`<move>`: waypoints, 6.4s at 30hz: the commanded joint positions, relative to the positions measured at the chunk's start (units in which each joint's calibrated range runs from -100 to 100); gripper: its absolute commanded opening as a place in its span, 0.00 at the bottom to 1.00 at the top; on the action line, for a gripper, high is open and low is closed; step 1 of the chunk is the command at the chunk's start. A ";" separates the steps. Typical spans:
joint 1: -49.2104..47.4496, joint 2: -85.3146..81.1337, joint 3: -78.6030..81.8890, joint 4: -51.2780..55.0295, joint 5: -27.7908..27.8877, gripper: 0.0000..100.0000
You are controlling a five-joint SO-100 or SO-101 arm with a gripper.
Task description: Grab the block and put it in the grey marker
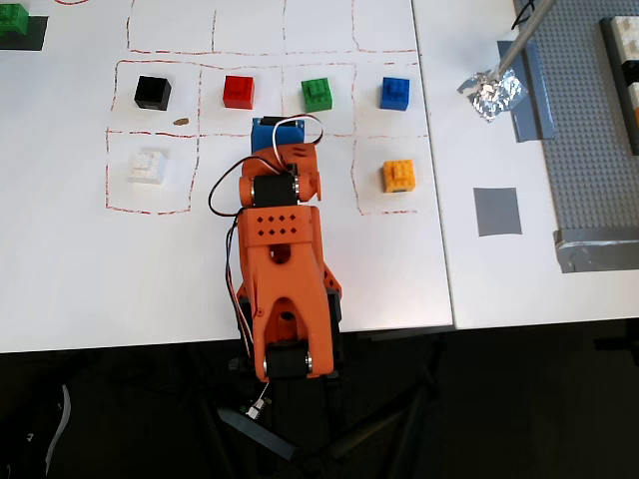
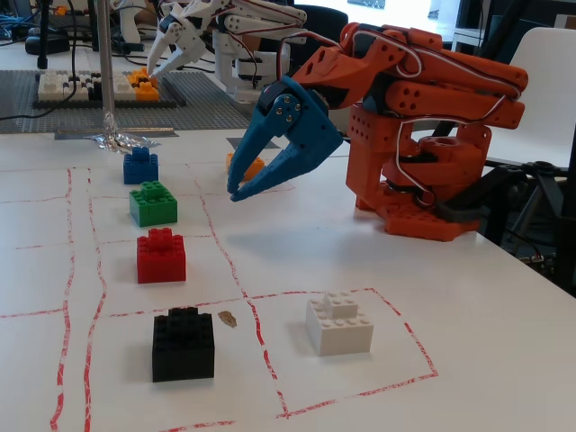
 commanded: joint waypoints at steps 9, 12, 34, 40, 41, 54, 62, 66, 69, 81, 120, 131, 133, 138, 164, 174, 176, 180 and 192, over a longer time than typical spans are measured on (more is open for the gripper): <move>-0.83 -0.94 0.90 -1.78 0.63 0.00; -0.83 -0.94 0.90 -1.78 0.63 0.00; -1.71 -0.94 0.90 -1.78 0.83 0.00; -1.62 -0.94 0.90 -1.78 0.68 0.00; -1.62 -0.94 0.90 -1.78 0.68 0.00; -6.12 19.65 -20.50 3.28 1.47 0.00; -18.30 46.02 -51.77 13.64 -0.49 0.00; -23.24 57.91 -64.47 17.56 -2.59 0.01; -25.97 66.10 -71.99 20.26 -3.42 0.01; -25.18 83.24 -83.78 20.09 -5.81 0.23; -13.89 102.20 -87.77 9.15 -6.74 0.32; -12.74 103.84 -87.13 7.77 -6.89 0.26; -12.65 103.75 -86.41 7.44 -6.94 0.26; -12.65 103.15 -84.59 5.89 -6.79 0.23; -13.27 80.83 -84.50 19.20 2.00 0.00; -4.18 64.98 -77.25 35.60 13.87 0.00; 1.55 62.13 -75.07 37.81 16.51 0.00; 16.99 58.86 -71.27 39.28 22.95 0.00; 58.81 75.57 -76.43 28.01 36.87 0.00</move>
